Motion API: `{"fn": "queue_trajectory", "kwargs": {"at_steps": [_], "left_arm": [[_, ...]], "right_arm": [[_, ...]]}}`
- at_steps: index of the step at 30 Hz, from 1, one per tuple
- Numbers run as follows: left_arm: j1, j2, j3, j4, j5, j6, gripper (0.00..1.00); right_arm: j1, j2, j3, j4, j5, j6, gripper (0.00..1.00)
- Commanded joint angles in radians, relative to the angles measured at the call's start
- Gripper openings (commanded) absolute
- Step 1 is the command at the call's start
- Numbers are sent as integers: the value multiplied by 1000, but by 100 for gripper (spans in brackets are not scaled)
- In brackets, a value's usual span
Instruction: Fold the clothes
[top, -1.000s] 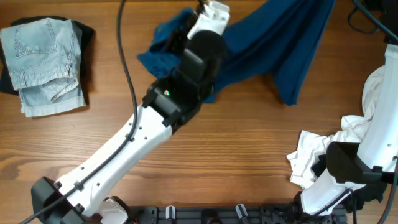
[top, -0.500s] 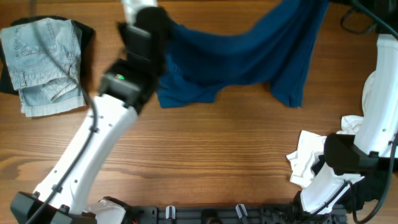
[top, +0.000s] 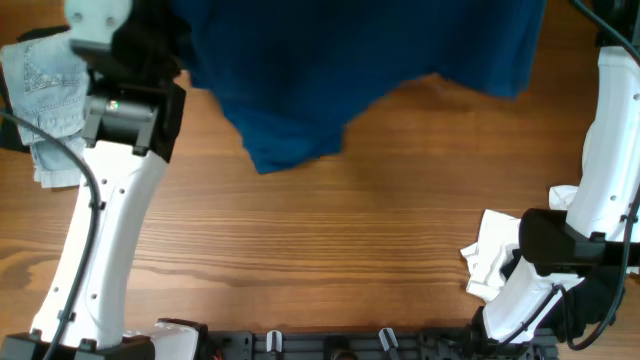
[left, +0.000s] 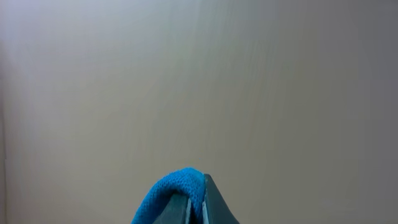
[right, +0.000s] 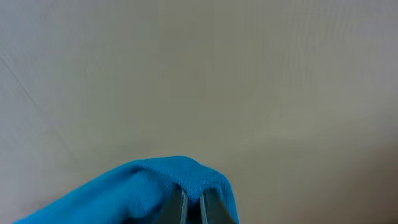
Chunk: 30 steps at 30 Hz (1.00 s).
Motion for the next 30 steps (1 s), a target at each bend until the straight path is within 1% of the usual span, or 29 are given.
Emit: {"fn": "queue_trajectory", "kwargs": {"at_steps": [1,4,6,9,16,24,30], "left_arm": [[27,-23,82,36,-21,100,4],[62,-3,86,93,-5,104,4],[80,26,86,121,-5,103,4],[92,73,86,147,-5,103,4],[98,172,86,327,-6,109,4],[142,281,97,325,17,114,4],[147,325,129,325,13,114,4]], "right_arm": [[3,0,12,97,33,-14,4],[3,0,13,161,33,-18,4],[3,0,12,164,33,-17,5],[3,1,12,156,33,-20,4],[3,4,12,96,32,-64,4],[3,10,12,43,32,-72,4],[3,10,12,3,32,-73,4]]}}
